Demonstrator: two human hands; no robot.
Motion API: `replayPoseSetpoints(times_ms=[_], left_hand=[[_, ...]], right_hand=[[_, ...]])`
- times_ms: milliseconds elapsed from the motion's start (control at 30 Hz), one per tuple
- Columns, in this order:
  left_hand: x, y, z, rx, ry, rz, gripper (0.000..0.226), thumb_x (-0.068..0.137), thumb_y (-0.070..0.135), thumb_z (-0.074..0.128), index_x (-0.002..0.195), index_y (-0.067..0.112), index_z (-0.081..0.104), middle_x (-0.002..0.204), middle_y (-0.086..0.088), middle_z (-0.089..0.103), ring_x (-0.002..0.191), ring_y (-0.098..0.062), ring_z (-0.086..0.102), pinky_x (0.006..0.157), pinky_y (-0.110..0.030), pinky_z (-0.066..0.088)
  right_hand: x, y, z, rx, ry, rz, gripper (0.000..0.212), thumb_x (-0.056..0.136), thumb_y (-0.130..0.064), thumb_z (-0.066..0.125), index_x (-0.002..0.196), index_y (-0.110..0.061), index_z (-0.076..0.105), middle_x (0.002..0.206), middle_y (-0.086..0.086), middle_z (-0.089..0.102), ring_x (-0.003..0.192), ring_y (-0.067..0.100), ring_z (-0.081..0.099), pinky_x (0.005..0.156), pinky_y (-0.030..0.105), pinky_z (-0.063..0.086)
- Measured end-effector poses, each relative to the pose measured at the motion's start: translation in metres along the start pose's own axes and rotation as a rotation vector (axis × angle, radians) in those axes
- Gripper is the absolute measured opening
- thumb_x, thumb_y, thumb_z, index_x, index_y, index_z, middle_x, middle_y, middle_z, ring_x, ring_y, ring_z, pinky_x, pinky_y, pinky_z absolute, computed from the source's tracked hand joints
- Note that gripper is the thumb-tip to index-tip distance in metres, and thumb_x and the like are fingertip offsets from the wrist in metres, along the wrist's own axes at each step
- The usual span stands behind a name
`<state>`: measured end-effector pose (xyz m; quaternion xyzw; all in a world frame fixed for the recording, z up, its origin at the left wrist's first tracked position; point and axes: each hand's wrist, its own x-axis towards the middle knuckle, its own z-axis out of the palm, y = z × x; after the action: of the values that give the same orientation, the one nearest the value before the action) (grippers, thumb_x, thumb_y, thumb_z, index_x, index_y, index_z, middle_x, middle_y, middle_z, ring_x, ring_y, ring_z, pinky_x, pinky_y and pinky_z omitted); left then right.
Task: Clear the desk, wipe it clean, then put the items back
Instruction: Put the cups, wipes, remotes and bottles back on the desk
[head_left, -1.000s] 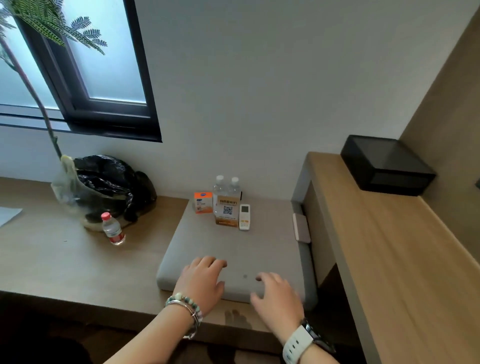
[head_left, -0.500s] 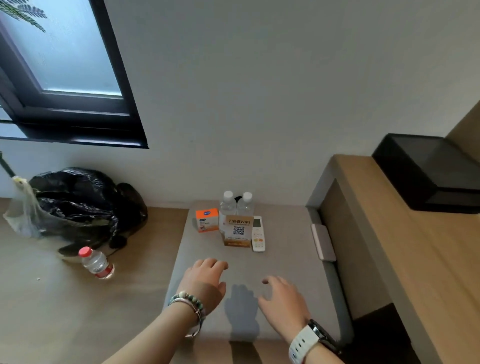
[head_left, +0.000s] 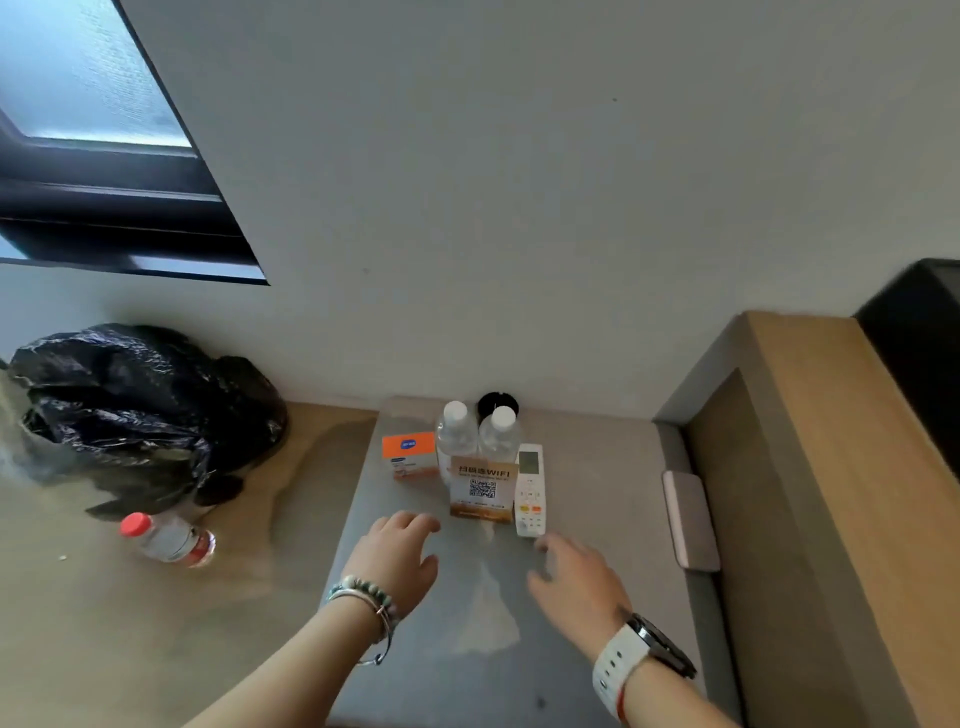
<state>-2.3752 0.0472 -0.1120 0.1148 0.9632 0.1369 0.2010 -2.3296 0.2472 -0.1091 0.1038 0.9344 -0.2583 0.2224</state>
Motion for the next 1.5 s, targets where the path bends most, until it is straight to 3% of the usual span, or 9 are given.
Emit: replayPoseSetpoints(times_ms=[367, 633, 733, 833, 1033, 1133, 1267, 1400, 1500], left_hand=[[0.082, -0.039, -0.007, 0.044, -0.031, -0.115, 0.043, 0.09, 0.027, 0.049, 0.133, 0.025, 0.044, 0.138, 0.005, 0.043, 0.125, -0.019, 0.039, 0.1, -0.031, 0.04], [0.159, -0.066, 0.005, 0.017, -0.035, -0.184, 0.066, 0.087, 0.02, 0.053, 0.144, 0.026, 0.022, 0.154, 0.001, 0.015, 0.137, -0.026, 0.026, 0.103, -0.036, 0.037], [0.171, -0.077, 0.017, 0.064, -0.091, -0.181, 0.068, 0.087, 0.021, 0.053, 0.145, 0.025, 0.018, 0.153, 0.004, 0.016, 0.139, -0.022, 0.02, 0.103, -0.035, 0.035], [0.173, -0.083, 0.03, 0.128, -0.054, -0.163, 0.065, 0.086, 0.019, 0.052, 0.143, 0.025, 0.022, 0.149, 0.006, 0.023, 0.139, -0.02, 0.018, 0.105, -0.033, 0.031], [0.165, -0.094, 0.054, 0.194, -0.054, -0.154, 0.049, 0.09, 0.015, 0.047, 0.135, 0.03, 0.036, 0.132, 0.003, 0.042, 0.121, -0.022, 0.041, 0.092, -0.031, 0.036], [0.154, -0.101, 0.06, 0.243, -0.035, -0.137, 0.044, 0.09, 0.017, 0.051, 0.131, 0.026, 0.039, 0.127, 0.002, 0.046, 0.116, -0.024, 0.045, 0.087, -0.031, 0.04], [0.14, -0.103, 0.054, 0.326, 0.095, -0.037, 0.055, 0.047, 0.006, 0.088, 0.097, 0.008, 0.064, 0.084, -0.009, 0.063, 0.07, -0.033, 0.062, 0.053, -0.035, 0.049], [0.11, -0.099, 0.036, 0.271, 0.18, 0.021, 0.056, 0.047, 0.004, 0.088, 0.095, 0.007, 0.06, 0.079, -0.011, 0.066, 0.061, -0.033, 0.063, 0.049, -0.035, 0.051], [0.081, -0.089, 0.018, 0.168, 0.186, 0.053, 0.058, 0.055, 0.005, 0.085, 0.101, 0.012, 0.05, 0.076, -0.009, 0.067, 0.058, -0.034, 0.063, 0.05, -0.034, 0.052]], right_hand=[[0.084, -0.018, 0.006, 0.128, 0.051, -0.07, 0.039, 0.092, -0.019, 0.049, 0.13, -0.023, 0.051, 0.136, -0.006, 0.046, 0.12, 0.018, 0.046, 0.099, 0.028, 0.04], [0.149, -0.012, 0.026, 0.324, 0.068, 0.176, 0.044, 0.088, -0.02, 0.054, 0.131, -0.021, 0.047, 0.13, 0.001, 0.046, 0.113, 0.023, 0.053, 0.088, 0.043, 0.051], [0.158, -0.011, 0.035, 0.286, 0.061, 0.2, 0.044, 0.091, -0.024, 0.054, 0.134, -0.021, 0.046, 0.134, 0.0, 0.047, 0.121, 0.021, 0.049, 0.099, 0.037, 0.043], [0.155, -0.009, 0.044, 0.321, 0.11, 0.194, 0.033, 0.09, -0.027, 0.056, 0.123, -0.023, 0.056, 0.123, -0.002, 0.057, 0.11, 0.02, 0.056, 0.096, 0.033, 0.044], [0.146, -0.003, 0.06, 0.313, 0.152, 0.137, 0.012, 0.09, -0.012, 0.059, 0.097, -0.01, 0.069, 0.096, 0.004, 0.066, 0.092, 0.021, 0.059, 0.075, 0.021, 0.039], [0.141, -0.003, 0.064, 0.316, 0.155, 0.113, 0.008, 0.089, -0.013, 0.061, 0.091, -0.01, 0.068, 0.091, 0.006, 0.066, 0.088, 0.023, 0.058, 0.074, 0.026, 0.042], [0.13, -0.002, 0.062, 0.394, 0.107, 0.088, 0.008, 0.09, -0.014, 0.059, 0.09, -0.012, 0.067, 0.086, -0.002, 0.064, 0.084, 0.016, 0.056, 0.07, 0.02, 0.041], [0.108, -0.005, 0.051, 0.454, 0.117, 0.061, 0.014, 0.091, -0.013, 0.058, 0.08, -0.021, 0.062, 0.08, -0.006, 0.062, 0.08, 0.015, 0.056, 0.061, 0.006, 0.038], [0.08, -0.009, 0.035, 0.492, 0.183, 0.04, 0.011, 0.092, -0.013, 0.058, 0.087, -0.018, 0.066, 0.081, -0.009, 0.063, 0.077, 0.012, 0.058, 0.064, 0.011, 0.041]])
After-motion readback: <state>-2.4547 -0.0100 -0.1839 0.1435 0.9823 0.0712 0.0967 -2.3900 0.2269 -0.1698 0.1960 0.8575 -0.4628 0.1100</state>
